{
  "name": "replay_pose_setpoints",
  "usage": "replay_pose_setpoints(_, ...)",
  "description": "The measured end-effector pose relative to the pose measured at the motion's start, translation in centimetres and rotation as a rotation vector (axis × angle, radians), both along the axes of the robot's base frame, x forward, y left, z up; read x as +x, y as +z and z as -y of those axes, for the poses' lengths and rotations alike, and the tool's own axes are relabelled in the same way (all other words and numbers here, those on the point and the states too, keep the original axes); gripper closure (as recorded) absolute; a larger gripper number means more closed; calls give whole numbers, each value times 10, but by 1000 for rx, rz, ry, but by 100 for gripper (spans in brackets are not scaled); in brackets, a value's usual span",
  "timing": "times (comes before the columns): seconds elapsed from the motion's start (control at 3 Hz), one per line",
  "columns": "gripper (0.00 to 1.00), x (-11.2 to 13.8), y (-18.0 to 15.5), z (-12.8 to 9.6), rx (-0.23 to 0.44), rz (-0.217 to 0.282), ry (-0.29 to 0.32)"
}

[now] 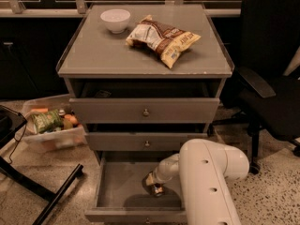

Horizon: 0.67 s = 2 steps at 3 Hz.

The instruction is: Place orange can into bottom drawer

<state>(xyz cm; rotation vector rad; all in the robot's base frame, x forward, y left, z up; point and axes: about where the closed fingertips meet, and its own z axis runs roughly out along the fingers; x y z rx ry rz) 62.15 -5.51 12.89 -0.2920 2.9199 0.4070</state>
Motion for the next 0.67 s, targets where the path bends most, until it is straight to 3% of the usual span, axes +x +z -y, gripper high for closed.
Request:
replay_pose_setpoints(0.33,0,0,0,0,0,0,0)
replay_pose_setpoints(0.67,0,0,0,0,0,0,0)
